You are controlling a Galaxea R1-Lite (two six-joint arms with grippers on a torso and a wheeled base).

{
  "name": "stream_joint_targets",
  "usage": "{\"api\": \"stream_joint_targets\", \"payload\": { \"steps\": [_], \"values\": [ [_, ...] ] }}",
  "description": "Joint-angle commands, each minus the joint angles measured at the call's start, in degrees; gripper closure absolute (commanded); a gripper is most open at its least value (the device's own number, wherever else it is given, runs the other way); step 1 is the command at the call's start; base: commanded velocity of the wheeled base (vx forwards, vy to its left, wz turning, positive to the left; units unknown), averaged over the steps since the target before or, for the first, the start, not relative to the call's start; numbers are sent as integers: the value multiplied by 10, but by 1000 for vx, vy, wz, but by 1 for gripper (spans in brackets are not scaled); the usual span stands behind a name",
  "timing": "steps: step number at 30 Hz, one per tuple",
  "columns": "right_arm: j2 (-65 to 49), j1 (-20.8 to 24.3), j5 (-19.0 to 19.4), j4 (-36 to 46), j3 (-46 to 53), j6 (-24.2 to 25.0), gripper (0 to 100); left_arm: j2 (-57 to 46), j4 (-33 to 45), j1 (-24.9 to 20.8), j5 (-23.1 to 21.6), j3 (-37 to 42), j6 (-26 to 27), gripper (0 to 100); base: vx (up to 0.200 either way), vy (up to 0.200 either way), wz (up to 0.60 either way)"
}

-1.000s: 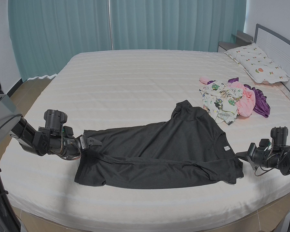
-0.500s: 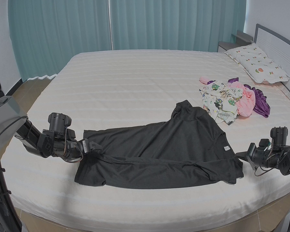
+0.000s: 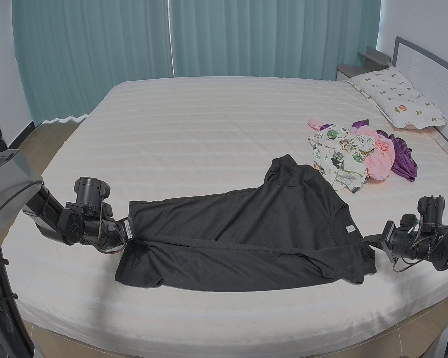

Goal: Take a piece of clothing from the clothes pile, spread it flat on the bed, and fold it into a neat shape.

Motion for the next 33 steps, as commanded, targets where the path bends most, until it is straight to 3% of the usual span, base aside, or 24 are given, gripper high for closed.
{"api": "stream_joint_targets", "payload": {
  "steps": [1,11,20,22,23,31,33],
  "values": [
    [-6,0,0,0,0,0,100,-17,0,8,1,16,-7,100,0,0,0],
    [-36,-2,12,3,5,4,100,-67,-1,21,1,64,-21,100,0,0,0],
    [19,5,5,1,-15,-2,100,-67,-3,15,0,72,-35,100,0,0,0],
    [34,5,6,1,-24,-13,100,-71,-5,9,-2,68,-60,100,0,0,0],
    [40,6,6,0,-31,-22,0,-70,-5,8,-3,65,-69,100,0,0,0],
    [86,15,22,1,-74,-56,0,-67,-5,1,-9,64,-93,100,0,0,0],
    [104,16,28,2,-95,-86,0,-67,-5,1,-9,63,-97,100,0,0,0]
  ]
}}
